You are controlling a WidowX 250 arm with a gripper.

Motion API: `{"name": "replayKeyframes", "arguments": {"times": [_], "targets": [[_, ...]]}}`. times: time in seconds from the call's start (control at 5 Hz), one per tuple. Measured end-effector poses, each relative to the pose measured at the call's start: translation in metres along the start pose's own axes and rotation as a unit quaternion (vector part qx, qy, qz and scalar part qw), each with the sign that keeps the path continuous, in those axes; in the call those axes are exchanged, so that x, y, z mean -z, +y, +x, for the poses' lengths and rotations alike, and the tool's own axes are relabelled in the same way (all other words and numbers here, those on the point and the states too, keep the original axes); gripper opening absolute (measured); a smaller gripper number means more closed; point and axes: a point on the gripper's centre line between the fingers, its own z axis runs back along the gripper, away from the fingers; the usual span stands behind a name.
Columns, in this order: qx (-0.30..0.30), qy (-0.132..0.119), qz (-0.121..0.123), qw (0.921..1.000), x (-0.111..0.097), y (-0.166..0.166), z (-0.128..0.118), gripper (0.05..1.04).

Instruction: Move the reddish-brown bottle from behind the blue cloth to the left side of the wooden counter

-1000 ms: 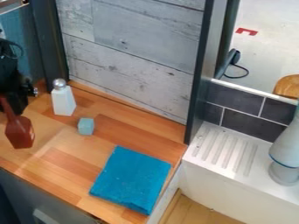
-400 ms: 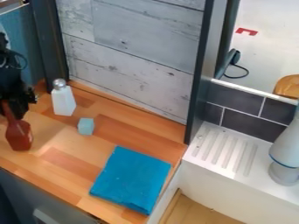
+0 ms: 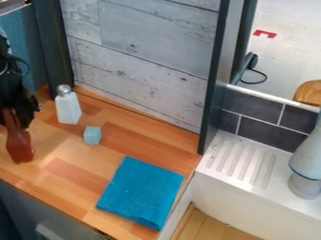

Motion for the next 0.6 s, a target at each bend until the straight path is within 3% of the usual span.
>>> {"name": "replayKeyframes", "arguments": {"times": [0.2, 0.6], "targets": [[-0.001, -0.002, 0.001, 1.0000, 0.000, 0.000, 0.001, 1.002], [0.004, 0.023, -0.020, 0.9995, -0.012, -0.014, 0.001, 1.001]]}}
